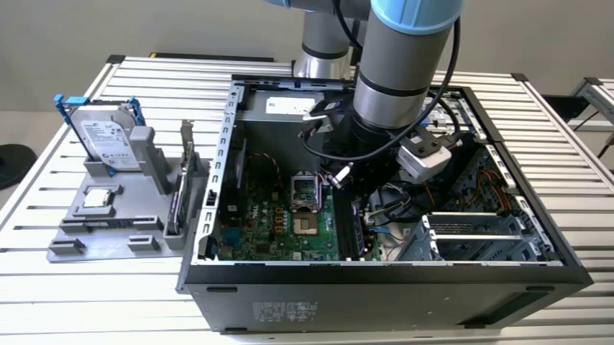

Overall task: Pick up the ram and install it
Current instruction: 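Press down the ram until it locks into place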

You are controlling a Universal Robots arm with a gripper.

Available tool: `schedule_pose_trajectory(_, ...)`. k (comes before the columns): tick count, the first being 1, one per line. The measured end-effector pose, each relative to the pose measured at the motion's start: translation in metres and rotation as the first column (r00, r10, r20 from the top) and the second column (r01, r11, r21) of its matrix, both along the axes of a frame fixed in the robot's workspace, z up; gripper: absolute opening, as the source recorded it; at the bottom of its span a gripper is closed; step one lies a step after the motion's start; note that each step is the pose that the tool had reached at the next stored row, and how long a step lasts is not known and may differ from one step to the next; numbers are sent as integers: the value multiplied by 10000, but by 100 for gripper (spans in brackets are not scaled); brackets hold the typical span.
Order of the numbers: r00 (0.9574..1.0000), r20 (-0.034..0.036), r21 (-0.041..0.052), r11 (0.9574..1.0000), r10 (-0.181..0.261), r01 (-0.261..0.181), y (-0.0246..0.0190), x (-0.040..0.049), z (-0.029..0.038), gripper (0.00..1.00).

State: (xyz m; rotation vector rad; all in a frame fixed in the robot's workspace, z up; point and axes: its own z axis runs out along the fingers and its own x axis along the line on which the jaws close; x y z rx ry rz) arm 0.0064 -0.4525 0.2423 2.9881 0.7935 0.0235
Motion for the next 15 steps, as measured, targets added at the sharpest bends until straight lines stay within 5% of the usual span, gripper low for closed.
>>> schedule_pose_trajectory(15, 9997, -16, 3, 9997, 239, -239, 0, 0, -1, 0)
